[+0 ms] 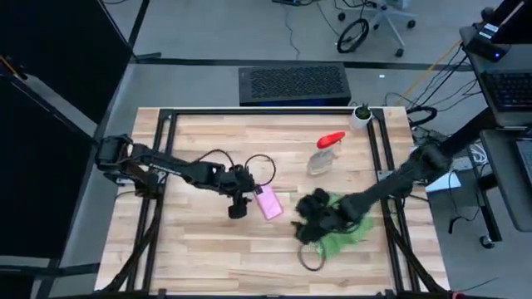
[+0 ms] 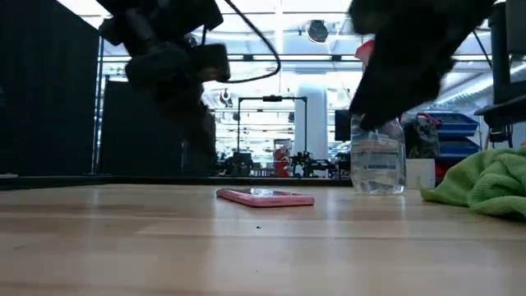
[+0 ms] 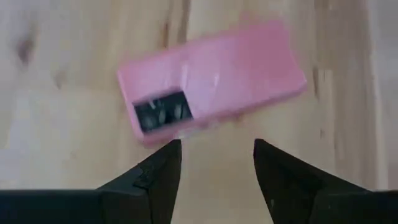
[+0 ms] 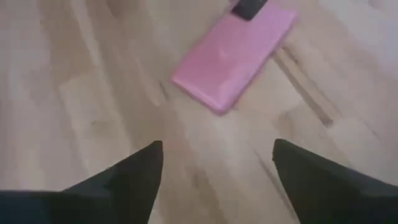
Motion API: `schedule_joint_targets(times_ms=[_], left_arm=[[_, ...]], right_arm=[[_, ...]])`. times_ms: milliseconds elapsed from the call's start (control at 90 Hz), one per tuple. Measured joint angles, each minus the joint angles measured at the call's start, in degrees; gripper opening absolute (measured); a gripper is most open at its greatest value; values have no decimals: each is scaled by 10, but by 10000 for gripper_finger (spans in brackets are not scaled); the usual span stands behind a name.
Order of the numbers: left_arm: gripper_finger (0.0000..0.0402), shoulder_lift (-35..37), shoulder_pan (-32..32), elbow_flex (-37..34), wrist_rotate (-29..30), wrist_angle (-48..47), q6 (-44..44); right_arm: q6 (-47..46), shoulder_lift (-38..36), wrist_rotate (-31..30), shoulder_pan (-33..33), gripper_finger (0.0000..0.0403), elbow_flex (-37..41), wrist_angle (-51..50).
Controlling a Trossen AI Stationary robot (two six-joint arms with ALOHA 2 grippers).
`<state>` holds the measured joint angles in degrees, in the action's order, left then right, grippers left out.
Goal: Apply microfiber cloth
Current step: Wipe the back and front of the cellphone with the green microfiber cloth
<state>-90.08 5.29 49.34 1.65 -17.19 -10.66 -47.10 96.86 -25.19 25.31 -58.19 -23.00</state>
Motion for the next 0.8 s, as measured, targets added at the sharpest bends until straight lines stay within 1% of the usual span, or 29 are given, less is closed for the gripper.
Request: schedule_joint_targets(times_ms=[122, 189, 278, 367, 433, 511, 667, 800], left_arm=[[184, 0, 14, -20, 15, 12, -23], [184, -6, 20, -40, 17, 46, -30], [184, -15, 25, -66, 16, 88, -43], [184, -20, 26, -81, 17, 138, -55], [184, -25, 26, -87, 19, 148, -55], [184, -36, 26, -88, 20, 167, -53], [184, -69, 26, -88, 34, 203, -35], [184, -89, 21, -86, 46, 218, -24]], right_arm=[[51, 43, 30, -41, 219, 0, 33], [69, 55, 44, -60, 185, 0, 49], [84, 64, 47, -79, 145, 0, 71], [100, 78, 48, -91, 111, 0, 81], [104, 91, 61, -96, 87, 0, 81], [104, 103, 63, -99, 59, 0, 84], [104, 129, 62, -99, 17, 0, 136], [104, 147, 63, -100, 2, -1, 201]])
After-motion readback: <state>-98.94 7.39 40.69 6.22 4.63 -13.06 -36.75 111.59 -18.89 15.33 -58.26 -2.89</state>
